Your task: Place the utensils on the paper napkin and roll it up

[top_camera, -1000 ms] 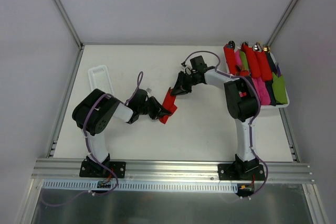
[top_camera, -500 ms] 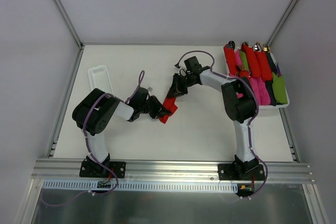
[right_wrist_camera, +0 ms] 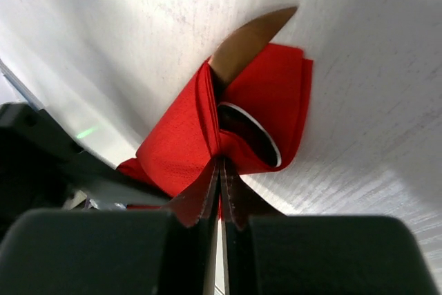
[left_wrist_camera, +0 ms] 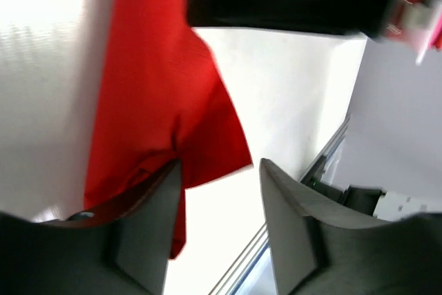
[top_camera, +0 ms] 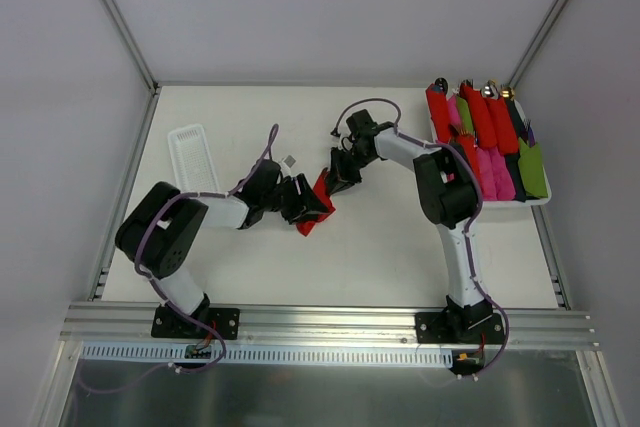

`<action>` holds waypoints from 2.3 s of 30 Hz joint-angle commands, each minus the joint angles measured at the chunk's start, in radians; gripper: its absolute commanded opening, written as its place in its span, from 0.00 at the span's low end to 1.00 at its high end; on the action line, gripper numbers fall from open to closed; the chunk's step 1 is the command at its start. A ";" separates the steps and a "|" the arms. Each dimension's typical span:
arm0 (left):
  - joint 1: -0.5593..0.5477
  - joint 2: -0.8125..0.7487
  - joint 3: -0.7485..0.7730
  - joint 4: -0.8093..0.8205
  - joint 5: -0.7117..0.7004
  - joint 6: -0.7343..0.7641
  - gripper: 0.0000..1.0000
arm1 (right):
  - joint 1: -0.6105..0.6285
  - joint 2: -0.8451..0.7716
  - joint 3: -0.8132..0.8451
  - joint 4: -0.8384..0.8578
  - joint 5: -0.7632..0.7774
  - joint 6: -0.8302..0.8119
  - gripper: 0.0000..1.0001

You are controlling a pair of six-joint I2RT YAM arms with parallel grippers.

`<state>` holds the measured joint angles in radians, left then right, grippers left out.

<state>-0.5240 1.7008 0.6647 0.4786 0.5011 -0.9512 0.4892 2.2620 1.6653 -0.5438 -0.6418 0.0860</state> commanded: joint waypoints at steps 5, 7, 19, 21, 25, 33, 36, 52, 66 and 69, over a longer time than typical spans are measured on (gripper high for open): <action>-0.002 -0.213 0.010 -0.090 0.050 0.146 0.54 | 0.000 0.025 0.045 -0.090 0.059 -0.061 0.04; 0.002 -0.246 0.000 -0.089 0.048 0.135 0.55 | 0.002 0.028 0.050 -0.093 0.059 -0.065 0.04; 0.105 -0.247 -0.007 -0.129 0.050 0.137 0.51 | 0.006 0.041 0.077 -0.146 0.082 -0.124 0.03; 0.105 -0.204 0.001 -0.112 0.063 0.128 0.50 | 0.006 0.042 0.082 -0.151 0.080 -0.126 0.03; 0.105 -0.152 0.010 -0.078 0.094 0.126 0.49 | 0.008 0.044 0.088 -0.154 0.082 -0.127 0.03; 0.105 -0.121 0.009 -0.106 0.106 0.163 0.46 | 0.008 0.056 0.103 -0.162 0.080 -0.121 0.02; 0.105 -0.142 -0.005 -0.109 0.093 0.172 0.48 | 0.009 0.060 0.108 -0.163 0.080 -0.120 0.02; 0.153 -0.132 0.013 -0.136 0.066 0.197 0.46 | 0.017 0.070 0.116 -0.163 0.077 -0.108 0.01; 0.088 -0.150 0.016 -0.176 0.114 0.259 0.07 | 0.017 0.087 0.134 -0.185 0.090 -0.095 0.00; 0.075 -0.148 0.018 -0.204 0.114 0.279 0.02 | 0.019 0.087 0.133 -0.186 0.091 -0.094 0.00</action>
<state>-0.4324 1.5875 0.6670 0.3122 0.5953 -0.7288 0.4953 2.3192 1.7790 -0.7055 -0.6071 -0.0040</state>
